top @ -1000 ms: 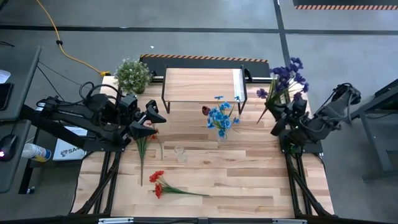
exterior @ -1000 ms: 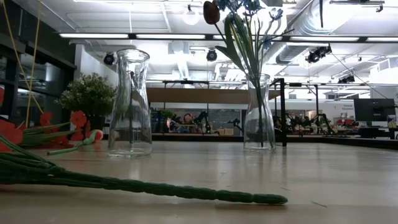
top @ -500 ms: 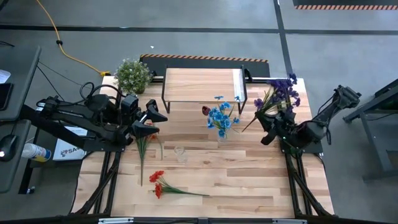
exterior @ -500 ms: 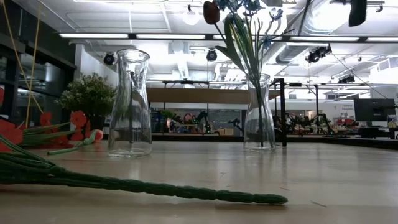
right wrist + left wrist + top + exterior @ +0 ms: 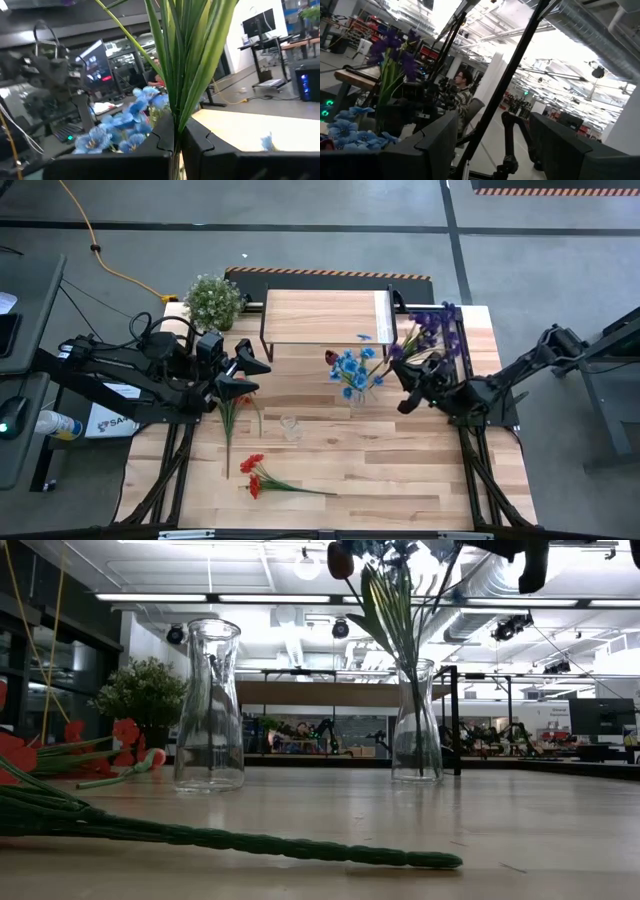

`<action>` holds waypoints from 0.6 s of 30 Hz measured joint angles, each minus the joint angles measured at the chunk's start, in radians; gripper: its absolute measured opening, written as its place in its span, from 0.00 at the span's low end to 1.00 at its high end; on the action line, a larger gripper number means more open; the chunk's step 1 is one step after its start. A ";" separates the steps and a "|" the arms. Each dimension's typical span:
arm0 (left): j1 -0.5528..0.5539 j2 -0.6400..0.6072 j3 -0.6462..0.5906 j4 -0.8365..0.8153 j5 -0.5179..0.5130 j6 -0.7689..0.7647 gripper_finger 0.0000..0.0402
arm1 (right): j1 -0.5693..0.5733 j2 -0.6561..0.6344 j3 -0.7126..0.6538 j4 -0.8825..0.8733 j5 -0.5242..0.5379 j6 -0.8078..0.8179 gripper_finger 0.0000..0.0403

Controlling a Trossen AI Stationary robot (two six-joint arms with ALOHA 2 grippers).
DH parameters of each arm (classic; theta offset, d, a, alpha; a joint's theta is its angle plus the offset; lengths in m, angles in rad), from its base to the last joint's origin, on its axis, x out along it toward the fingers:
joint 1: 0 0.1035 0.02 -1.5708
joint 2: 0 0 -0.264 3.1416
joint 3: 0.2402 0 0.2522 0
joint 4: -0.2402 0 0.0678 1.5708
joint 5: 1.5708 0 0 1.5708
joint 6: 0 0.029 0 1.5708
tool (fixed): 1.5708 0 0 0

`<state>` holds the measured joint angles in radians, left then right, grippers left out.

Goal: Pick and place flowers into a vace then onto a shelf
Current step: Put the purple flower into the right transparent vase

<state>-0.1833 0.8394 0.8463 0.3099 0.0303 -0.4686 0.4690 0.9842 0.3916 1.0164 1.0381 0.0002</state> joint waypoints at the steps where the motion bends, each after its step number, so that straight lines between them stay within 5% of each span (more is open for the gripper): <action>1: 0.000 0.000 0.000 0.000 0.000 0.000 0.69 | 0.000 0.005 0.000 0.000 0.003 -0.011 0.01; 18: 0.000 0.000 0.000 0.000 -0.021 0.000 0.69 | 0.000 0.097 0.000 0.006 0.055 -0.053 0.01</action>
<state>-0.1833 0.8394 0.8463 0.3099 0.0098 -0.4686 0.4690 1.0811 0.3920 1.0225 1.0935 -0.0532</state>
